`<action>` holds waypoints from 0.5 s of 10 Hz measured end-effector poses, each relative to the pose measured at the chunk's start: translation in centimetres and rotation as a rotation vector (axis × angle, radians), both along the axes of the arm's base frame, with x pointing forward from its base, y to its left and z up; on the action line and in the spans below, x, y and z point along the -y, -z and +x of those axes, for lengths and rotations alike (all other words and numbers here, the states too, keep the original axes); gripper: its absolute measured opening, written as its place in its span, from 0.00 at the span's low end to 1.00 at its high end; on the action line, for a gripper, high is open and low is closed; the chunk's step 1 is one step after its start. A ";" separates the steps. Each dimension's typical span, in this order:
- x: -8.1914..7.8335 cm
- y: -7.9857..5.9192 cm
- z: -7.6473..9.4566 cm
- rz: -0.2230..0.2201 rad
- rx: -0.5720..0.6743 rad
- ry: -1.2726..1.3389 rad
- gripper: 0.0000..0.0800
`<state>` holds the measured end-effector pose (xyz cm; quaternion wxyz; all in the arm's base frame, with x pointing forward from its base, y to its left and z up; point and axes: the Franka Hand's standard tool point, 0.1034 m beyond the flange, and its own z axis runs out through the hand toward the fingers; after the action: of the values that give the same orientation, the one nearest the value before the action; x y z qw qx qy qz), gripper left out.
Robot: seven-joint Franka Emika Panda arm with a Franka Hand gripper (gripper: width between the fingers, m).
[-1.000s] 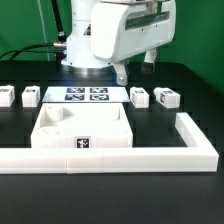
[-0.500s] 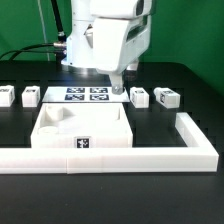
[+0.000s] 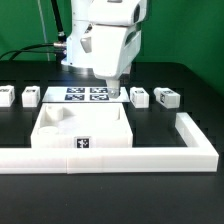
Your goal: Assemble square table
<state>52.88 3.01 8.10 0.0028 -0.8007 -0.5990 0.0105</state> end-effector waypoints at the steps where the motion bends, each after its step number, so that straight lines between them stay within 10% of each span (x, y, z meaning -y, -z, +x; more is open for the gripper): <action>1: 0.7 0.3 -0.1 0.007 0.032 -0.081 0.81; 5: 3.4 2.0 -2.7 0.003 0.077 -0.318 0.81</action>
Offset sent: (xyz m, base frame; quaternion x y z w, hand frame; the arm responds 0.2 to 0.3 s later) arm -0.0303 -0.0154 -0.0117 -0.0316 0.0509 -0.1813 0.9816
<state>50.22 -0.39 6.12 -0.0206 -0.6956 -0.7179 -0.0211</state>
